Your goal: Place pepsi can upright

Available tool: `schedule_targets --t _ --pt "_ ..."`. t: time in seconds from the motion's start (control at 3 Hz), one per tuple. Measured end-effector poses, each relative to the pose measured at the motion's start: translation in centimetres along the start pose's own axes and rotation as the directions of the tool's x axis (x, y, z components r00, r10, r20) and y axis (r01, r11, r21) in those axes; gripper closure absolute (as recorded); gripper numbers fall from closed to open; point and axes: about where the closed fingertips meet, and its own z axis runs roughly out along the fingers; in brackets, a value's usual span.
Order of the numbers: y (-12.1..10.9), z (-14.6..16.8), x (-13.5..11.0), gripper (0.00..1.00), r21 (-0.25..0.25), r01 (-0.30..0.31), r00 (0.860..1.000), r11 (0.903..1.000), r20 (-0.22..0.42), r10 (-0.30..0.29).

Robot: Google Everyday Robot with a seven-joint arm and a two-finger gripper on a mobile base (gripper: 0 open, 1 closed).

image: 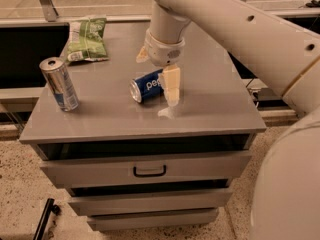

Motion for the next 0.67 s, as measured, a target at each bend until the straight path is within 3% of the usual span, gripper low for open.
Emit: schedule_targets --t 0.33,0.67 --pt "0.13 0.45 0.65 0.17 -0.007 0.011 1.0 0.9999 -0.004 -0.011" --pt "0.36 1.02 0.91 0.28 -0.016 0.024 1.0 0.9996 -0.014 -0.024"
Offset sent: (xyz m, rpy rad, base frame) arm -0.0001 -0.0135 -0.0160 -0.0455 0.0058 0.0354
